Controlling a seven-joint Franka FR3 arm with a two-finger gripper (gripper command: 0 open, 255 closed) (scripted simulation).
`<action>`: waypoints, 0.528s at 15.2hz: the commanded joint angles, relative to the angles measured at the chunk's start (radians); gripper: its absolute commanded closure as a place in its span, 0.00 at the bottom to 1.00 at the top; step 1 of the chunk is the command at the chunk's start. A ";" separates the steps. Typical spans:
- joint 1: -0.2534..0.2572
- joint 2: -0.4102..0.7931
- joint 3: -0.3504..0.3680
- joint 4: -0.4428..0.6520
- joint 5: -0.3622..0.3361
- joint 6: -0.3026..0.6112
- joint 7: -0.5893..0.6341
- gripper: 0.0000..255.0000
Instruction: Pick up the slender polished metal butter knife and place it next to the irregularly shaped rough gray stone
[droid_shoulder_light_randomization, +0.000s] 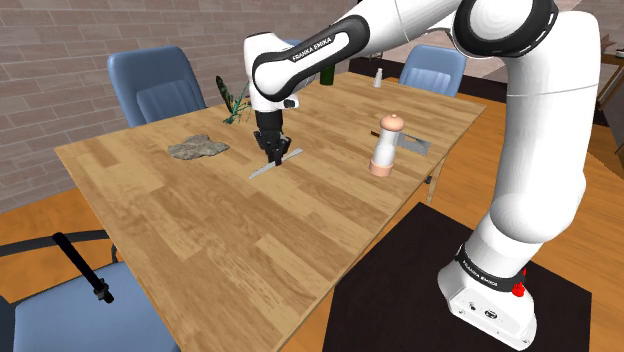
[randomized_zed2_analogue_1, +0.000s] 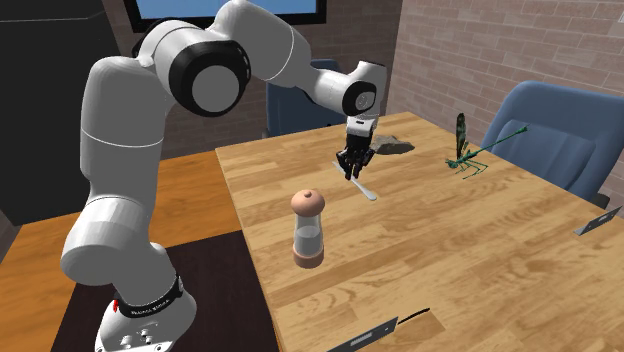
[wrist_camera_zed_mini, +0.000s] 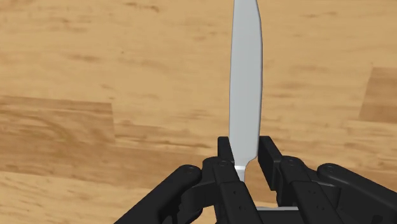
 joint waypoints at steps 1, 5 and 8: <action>0.000 0.000 0.000 0.000 0.000 0.001 0.000 1.00; 0.000 0.000 0.000 0.000 0.000 0.001 0.000 0.00; 0.000 0.000 0.000 0.000 0.000 0.001 0.000 0.00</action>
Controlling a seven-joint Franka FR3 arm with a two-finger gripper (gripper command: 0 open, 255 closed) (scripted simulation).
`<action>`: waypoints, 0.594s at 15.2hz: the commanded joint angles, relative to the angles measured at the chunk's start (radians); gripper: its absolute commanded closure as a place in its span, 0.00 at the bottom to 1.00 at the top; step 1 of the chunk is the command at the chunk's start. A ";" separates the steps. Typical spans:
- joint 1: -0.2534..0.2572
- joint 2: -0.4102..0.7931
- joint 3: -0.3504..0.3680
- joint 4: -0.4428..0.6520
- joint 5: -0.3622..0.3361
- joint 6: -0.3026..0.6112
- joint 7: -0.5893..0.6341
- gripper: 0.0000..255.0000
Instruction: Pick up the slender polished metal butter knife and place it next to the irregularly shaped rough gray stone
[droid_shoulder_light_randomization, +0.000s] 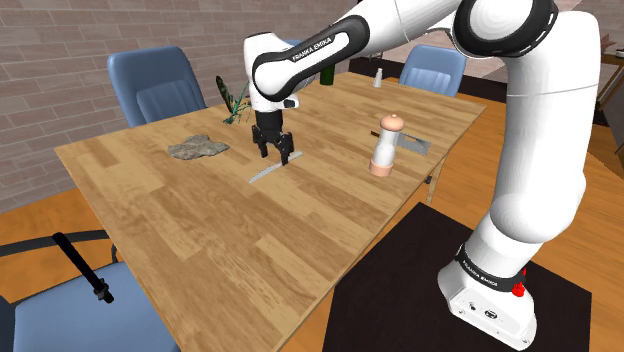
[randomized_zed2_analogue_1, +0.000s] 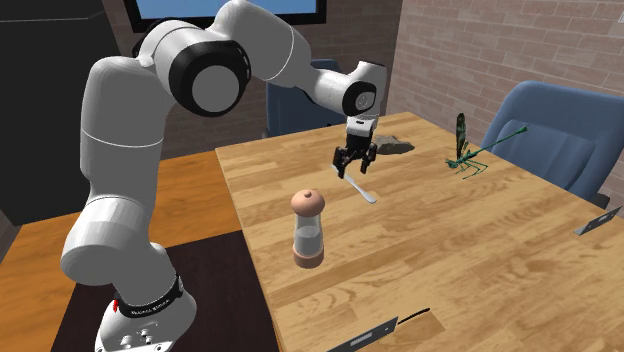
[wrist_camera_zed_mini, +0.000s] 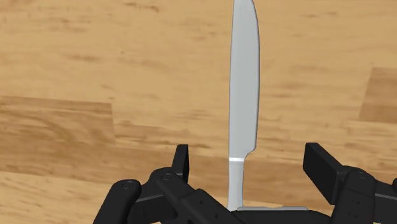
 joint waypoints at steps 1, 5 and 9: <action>0.000 0.000 0.000 0.000 0.000 0.000 0.000 0.00; -0.001 -0.025 0.007 0.069 0.014 -0.091 -0.010 0.00; 0.000 -0.030 0.008 0.089 0.017 -0.116 -0.012 0.00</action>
